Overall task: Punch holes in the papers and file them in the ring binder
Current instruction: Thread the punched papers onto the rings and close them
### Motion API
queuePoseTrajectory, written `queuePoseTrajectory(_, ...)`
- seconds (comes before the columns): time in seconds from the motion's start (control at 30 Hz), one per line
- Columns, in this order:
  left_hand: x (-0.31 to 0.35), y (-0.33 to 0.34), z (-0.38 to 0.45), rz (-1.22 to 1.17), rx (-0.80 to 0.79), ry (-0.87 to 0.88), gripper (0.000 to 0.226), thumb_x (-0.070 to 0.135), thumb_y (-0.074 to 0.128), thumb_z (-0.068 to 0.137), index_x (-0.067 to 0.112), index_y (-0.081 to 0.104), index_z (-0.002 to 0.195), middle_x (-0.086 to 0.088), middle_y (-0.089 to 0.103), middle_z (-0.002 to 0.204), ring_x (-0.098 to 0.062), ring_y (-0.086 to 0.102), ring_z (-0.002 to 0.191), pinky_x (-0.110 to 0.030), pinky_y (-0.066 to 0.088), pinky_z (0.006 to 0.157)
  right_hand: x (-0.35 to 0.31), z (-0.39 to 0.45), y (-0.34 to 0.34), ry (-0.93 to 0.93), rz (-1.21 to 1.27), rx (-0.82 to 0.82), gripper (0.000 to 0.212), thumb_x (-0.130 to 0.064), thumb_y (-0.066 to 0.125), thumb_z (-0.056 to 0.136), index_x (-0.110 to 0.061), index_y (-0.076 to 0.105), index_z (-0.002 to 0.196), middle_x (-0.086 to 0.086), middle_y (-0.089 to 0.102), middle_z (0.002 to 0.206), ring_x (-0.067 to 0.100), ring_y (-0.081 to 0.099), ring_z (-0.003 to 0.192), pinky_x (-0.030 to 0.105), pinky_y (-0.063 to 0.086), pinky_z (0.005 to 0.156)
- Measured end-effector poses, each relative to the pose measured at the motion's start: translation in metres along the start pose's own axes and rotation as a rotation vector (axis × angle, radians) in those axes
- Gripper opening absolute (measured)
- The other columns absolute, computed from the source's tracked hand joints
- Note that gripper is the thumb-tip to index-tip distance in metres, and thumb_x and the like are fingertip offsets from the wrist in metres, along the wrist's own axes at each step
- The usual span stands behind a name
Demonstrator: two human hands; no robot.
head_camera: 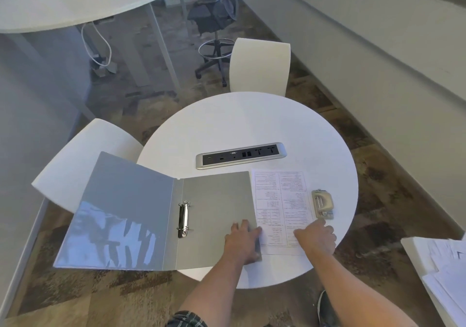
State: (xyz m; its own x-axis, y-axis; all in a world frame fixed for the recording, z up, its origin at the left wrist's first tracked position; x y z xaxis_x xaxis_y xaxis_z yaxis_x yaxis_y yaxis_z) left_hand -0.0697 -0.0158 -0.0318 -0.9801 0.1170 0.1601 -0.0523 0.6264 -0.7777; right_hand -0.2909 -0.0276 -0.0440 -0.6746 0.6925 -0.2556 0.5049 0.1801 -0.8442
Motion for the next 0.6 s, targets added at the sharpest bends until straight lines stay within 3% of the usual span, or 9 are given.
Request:
queuePoseTrajectory(0.2,0.003,-0.004,0.000,0.027,-0.039,-0.010,0.080,0.043,0.068,0.088,0.037,0.026,0.156,-0.009,0.020,0.160,-0.043,0.015,0.150,-0.055,0.043,0.110,-0.003,0.004,0.004,0.058,0.006,-0.007,0.073,-0.040,0.072,0.081,-0.009,0.039,0.139,0.017,0.054,0.133,0.035,0.057,0.118,0.046,0.054,0.098)
queuePoseTrajectory(0.47,0.007,-0.007,0.003,0.024,-0.053,-0.031,0.078,0.043,0.067,0.087,0.037,0.029,0.155,-0.008,0.023,0.157,-0.044,0.017,0.149,-0.054,0.045,0.109,0.008,0.017,-0.003,0.093,0.150,0.011,0.062,-0.034,0.071,0.086,-0.009,0.041,0.134,0.018,0.055,0.128,0.037,0.062,0.109,0.046,0.058,0.084)
queuePoseTrajectory(0.6,0.006,-0.005,0.004,0.020,-0.046,-0.037,0.078,0.044,0.068,0.085,0.039,0.030,0.154,-0.006,0.024,0.154,-0.041,0.018,0.148,-0.053,0.047,0.107,0.012,0.021,-0.006,0.077,0.067,0.065,0.035,-0.038,0.060,0.086,-0.014,0.056,0.111,0.006,0.068,0.098,0.028,0.068,0.087,0.045,0.058,0.082)
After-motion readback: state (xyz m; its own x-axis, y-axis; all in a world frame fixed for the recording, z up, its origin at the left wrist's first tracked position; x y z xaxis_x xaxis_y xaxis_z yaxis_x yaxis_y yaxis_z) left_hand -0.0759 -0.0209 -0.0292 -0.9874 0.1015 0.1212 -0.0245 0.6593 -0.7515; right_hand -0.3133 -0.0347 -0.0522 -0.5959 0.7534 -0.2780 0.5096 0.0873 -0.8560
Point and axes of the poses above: each hand's wrist, its own z-axis towards the middle knuckle, its own y-axis out of the palm, x = y × z, the point moved 4 cm from there along z, towards the middle knuckle
